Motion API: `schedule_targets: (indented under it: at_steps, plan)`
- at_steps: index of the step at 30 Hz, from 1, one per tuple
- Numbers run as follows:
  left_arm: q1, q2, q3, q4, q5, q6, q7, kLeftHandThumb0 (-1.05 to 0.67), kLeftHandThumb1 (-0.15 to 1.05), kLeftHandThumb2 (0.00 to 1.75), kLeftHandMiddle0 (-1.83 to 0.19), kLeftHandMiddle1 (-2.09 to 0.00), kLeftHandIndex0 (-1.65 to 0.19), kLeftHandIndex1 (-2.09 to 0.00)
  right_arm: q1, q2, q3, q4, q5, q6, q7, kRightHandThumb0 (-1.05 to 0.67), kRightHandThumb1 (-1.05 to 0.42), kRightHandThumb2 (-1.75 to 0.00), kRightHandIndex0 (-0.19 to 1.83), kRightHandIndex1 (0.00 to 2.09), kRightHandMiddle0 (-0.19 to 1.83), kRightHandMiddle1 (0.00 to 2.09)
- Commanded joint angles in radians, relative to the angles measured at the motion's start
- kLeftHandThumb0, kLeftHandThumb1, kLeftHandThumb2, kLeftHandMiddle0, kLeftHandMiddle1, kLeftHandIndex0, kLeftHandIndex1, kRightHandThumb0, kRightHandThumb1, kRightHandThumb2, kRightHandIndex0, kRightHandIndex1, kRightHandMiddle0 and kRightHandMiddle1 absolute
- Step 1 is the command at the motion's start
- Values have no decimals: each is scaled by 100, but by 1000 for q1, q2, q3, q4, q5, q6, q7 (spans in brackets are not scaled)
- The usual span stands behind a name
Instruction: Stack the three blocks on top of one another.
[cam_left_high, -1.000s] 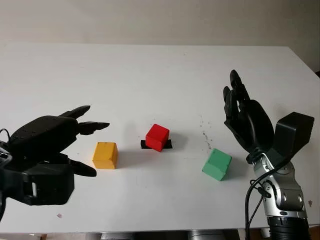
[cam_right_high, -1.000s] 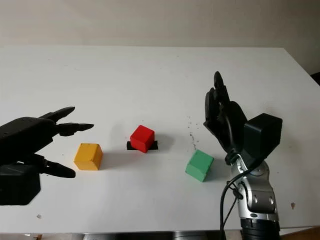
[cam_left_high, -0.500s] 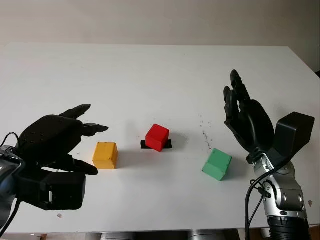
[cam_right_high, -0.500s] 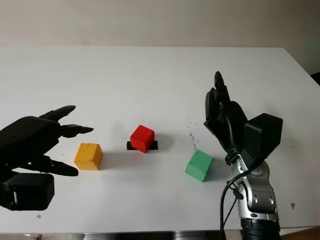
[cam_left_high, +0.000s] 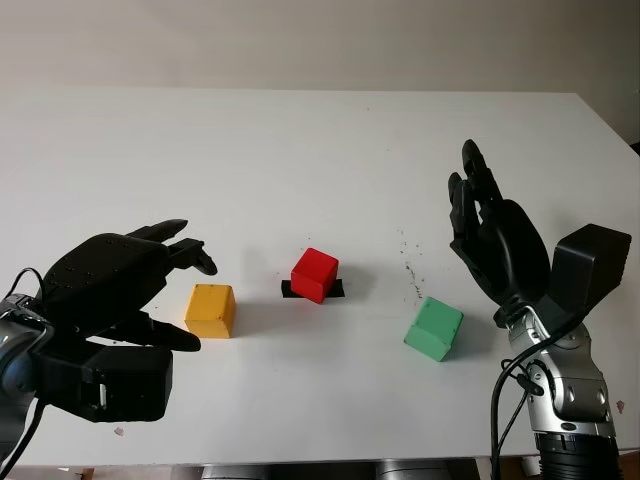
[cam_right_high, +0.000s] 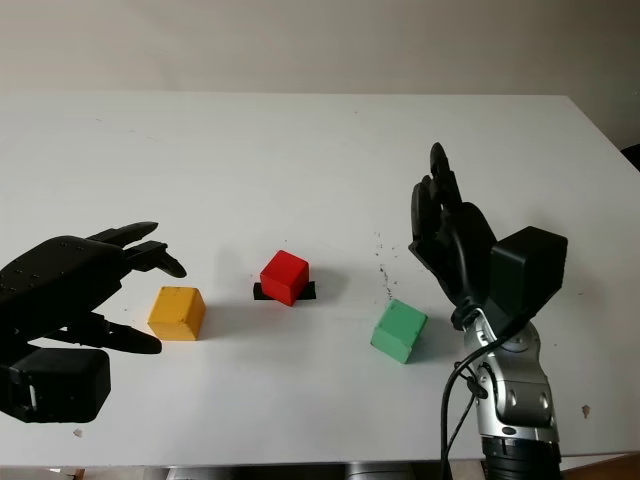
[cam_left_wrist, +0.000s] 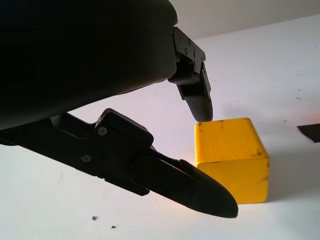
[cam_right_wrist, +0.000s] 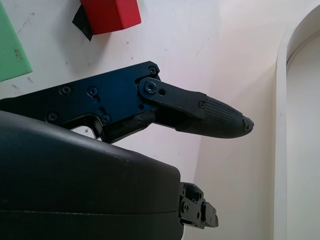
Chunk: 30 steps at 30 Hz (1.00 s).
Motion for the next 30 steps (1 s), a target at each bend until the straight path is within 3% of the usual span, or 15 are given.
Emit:
schedule_targets:
  at_steps: [1,11,30]
  plan:
    - [7,3,-8,7,22,-8,19,-83,96,6,-16,-6,-21,-90,-9,-10,-7,-1,7,-8,4,-69,-105,-71,-19,0,-19,0]
    - [7,-5,-19,13,66,-12,26,-84,97,5,-17,-6,-17,-90,-13,-11,-15,-5,14,-7,12,-69,-105,-71,-19,0,-19,0]
    - [8,-19,-18,39,-54,-33,6,-84,95,5,-20,-6,-17,-96,3,-10,-3,-26,5,7,3,-68,-105,-69,-19,0,-19,0]
